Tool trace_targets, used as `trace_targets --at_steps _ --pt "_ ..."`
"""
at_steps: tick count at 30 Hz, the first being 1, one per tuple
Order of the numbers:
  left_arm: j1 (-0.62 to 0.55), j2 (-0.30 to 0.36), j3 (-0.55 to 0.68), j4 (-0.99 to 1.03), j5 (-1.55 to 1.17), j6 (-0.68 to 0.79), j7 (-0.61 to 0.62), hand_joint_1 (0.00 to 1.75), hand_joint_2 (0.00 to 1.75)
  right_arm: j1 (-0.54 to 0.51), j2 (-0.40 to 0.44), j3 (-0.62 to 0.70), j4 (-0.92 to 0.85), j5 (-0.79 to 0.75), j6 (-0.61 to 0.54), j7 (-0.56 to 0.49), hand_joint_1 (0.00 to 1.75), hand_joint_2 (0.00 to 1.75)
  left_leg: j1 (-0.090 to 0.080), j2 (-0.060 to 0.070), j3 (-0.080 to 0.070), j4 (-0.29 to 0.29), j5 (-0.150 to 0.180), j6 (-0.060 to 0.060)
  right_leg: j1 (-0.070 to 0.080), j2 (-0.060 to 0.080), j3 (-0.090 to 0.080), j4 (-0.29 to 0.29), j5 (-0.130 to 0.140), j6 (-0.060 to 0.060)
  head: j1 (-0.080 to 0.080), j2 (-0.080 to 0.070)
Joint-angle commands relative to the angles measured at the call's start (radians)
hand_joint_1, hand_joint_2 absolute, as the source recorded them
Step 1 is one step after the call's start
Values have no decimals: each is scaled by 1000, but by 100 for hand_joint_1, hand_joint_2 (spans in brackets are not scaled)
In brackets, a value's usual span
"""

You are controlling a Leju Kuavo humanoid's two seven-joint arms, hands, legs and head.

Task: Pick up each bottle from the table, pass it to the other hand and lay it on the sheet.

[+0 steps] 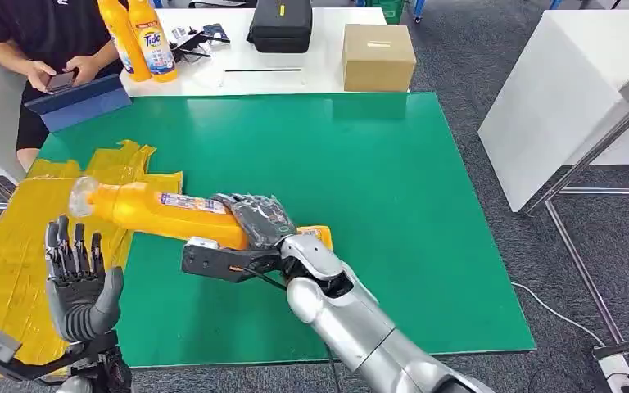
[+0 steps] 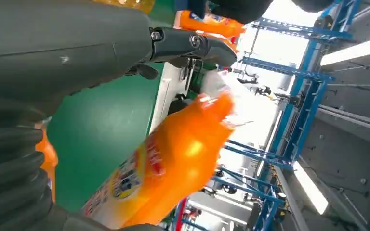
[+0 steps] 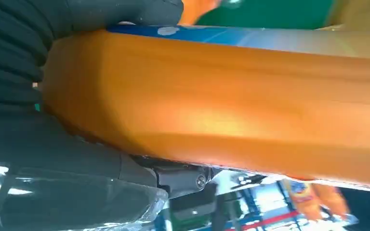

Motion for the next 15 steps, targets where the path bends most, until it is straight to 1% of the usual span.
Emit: trace_targets --at_steps 1,2,3,4,7,8,9,12,14,15 --pt "55 62 -53 -31 40 15 13 0 175 -72 -21 175 -102 4 -60 58 169 175 0 3 0 0 -1 -2 0 2 0 0 0 -1 0 0" --pt "53 65 -52 -24 45 19 11 0 175 -59 -36 176 -147 13 -68 64 171 175 1 3 2 1 -2 -3 0 2 1 1 -1 -2 0 0" --pt "51 66 -48 -15 51 22 11 0 175 -44 -52 175 -197 24 -76 72 171 175 1 1 0 0 -1 -2 0 0 -1 0 -1 -1 0 0" --pt "49 65 -44 -3 55 20 12 0 175 -25 -68 173 -257 33 -82 75 175 175 1 0 -1 0 0 -2 0 -1 -1 0 0 -1 0 0" --pt "34 61 -40 39 78 4 18 0 175 12 -95 193 -361 62 -78 83 171 175 1 -1 -2 0 0 -2 0 -1 -3 -1 0 -1 0 0" --pt "31 60 -43 47 82 -3 20 0 175 15 -95 200 -365 65 -75 84 173 175 1 -1 0 -1 0 -3 0 -2 -1 -1 -1 -1 0 0" --pt "24 58 -55 61 83 -10 22 0 175 14 -89 218 -352 69 -66 89 166 175 0 -1 -1 -1 0 -2 0 -2 -2 -1 -1 -1 0 0" --pt "5 55 -94 78 81 -23 29 0 175 0 -64 229 -287 51 -68 108 164 175 0 -1 0 -1 0 -3 0 -2 -1 -1 -1 -1 0 0" --pt "-8 50 -106 87 78 -21 36 0 175 -3 -55 230 -255 44 -69 112 171 175 0 -1 0 -1 0 -3 0 -2 -1 -1 -1 -1 0 0" --pt "-21 52 -114 96 78 -20 41 0 175 -8 -45 232 -222 41 -67 113 171 175 0 -1 0 -1 0 -3 0 -2 -1 -1 -1 -1 0 0"
